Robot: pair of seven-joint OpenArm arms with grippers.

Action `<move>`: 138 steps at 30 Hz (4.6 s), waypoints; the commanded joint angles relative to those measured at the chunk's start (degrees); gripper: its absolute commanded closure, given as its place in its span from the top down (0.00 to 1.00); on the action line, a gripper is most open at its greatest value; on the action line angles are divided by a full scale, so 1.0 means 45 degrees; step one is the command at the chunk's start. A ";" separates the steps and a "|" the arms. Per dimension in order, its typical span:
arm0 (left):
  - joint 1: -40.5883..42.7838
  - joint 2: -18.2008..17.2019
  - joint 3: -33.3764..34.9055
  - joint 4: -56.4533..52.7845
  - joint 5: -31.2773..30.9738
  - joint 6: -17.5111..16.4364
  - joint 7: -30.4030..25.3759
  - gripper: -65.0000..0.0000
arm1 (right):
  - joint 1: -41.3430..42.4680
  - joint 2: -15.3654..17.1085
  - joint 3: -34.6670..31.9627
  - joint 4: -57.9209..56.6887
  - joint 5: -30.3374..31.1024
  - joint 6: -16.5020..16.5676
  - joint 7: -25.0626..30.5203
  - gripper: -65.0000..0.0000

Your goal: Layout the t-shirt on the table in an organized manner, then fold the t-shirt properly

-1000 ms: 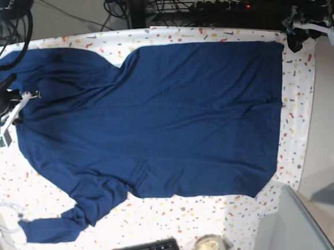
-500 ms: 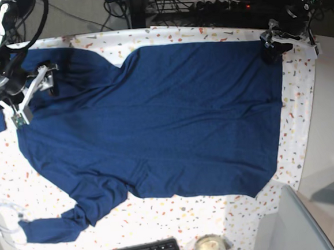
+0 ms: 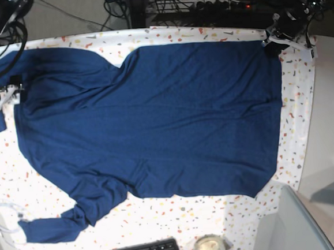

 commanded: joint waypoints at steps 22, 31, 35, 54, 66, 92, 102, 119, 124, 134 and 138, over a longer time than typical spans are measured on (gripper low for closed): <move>0.0683 -0.0209 0.0063 0.2588 -0.0031 -0.0013 -0.0037 0.00 | 0.1376 0.0420 0.0564 -0.3006 -0.0009 0.0017 -0.0046 0.77; 0.0663 -0.0209 0.0063 0.2588 -0.0031 -0.0013 -0.0037 0.00 | 0.2040 0.0459 0.0173 -0.4393 0.0011 0.0017 -0.0066 0.77; 0.0663 -0.0209 0.0063 0.2588 -0.0031 -0.0013 -0.0037 0.00 | 0.1942 0.0420 -0.0706 -0.4374 0.0050 0.0017 -0.0125 0.77; 0.0175 -0.0268 0.1450 0.2959 0.0047 -0.0013 -0.0037 0.00 | 0.2724 0.0557 -0.0804 -0.4334 0.0050 0.0017 -0.1277 0.00; -0.0548 -0.0209 0.2954 0.3936 -0.0031 0.1521 -0.0037 0.00 | 0.2919 0.1241 -0.2738 -0.3651 -0.0009 0.0017 -0.2020 0.36; 0.0175 -0.0248 0.2915 0.3936 -0.0031 0.1521 -0.0037 0.00 | 0.2118 0.4660 -0.4730 -0.7734 -0.0048 -0.2766 0.7065 0.78; 0.0175 -0.0248 0.2915 0.3936 -0.0031 0.1521 -0.0037 0.00 | 0.2529 0.4757 -0.5277 -0.9043 -0.0009 -0.2766 0.7924 0.04; 0.0136 -0.0268 0.2915 0.3936 0.0028 0.1521 -0.0096 0.00 | -0.2844 0.0245 -0.5375 0.7387 0.0030 -0.2649 0.0911 0.00; 0.0175 -0.0307 0.2915 0.3936 0.0047 0.1521 -0.0096 0.00 | -0.1691 -0.0849 -0.8110 0.7192 -0.0009 -0.2766 -0.0203 0.00; 0.0253 -0.0385 0.2915 0.3291 0.0047 0.1521 -0.0115 0.00 | 0.2646 -0.2080 -1.0943 0.4828 -0.0009 -0.3997 -0.0711 0.00; 0.0253 -0.0385 0.2915 0.3291 0.0047 0.1521 -0.0115 0.00 | 0.4424 -0.2373 -1.0982 0.2034 -0.0009 -0.3997 0.0559 0.00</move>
